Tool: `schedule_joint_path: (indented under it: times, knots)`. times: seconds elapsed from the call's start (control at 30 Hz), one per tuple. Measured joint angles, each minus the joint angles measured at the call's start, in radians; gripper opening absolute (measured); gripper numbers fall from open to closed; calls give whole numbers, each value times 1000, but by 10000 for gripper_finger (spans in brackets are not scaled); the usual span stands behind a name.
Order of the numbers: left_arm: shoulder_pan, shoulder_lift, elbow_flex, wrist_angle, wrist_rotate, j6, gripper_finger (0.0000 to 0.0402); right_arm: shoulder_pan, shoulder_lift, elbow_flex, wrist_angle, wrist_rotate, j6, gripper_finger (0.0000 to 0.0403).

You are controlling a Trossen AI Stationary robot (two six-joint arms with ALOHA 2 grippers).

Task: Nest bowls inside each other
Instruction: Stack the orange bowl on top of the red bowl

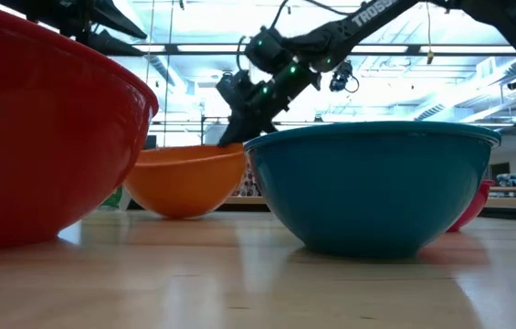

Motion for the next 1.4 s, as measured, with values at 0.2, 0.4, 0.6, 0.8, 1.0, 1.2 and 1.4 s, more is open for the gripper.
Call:
schedule_joint_path:
  times: [0.2, 0.4, 0.6, 0.8, 1.0, 1.2, 1.4]
  knots:
    - [1, -10, 0, 25, -18, 68, 135, 6, -22, 0, -24, -18, 2, 17]
    - [1, -10, 0, 30, -19, 80, 135, 9, -23, 0, -31, -18, 13, 17]
    - [1, -9, 0, 11, -21, 68, 135, 10, -17, 1, -64, 17, -27, 17]
    - [1, 35, 0, -174, -101, -86, 135, 14, -15, 1, -91, 54, -29, 30]
    - [6, 168, 0, -296, -153, -196, 135, 23, -14, 1, -105, 65, -25, 28]
    - [41, 296, -2, -336, -151, -259, 164, 36, -13, 1, -105, 66, -24, 28]
    - [95, 369, -2, -431, -142, -329, 218, 36, -13, 1, -119, 82, -15, 29]
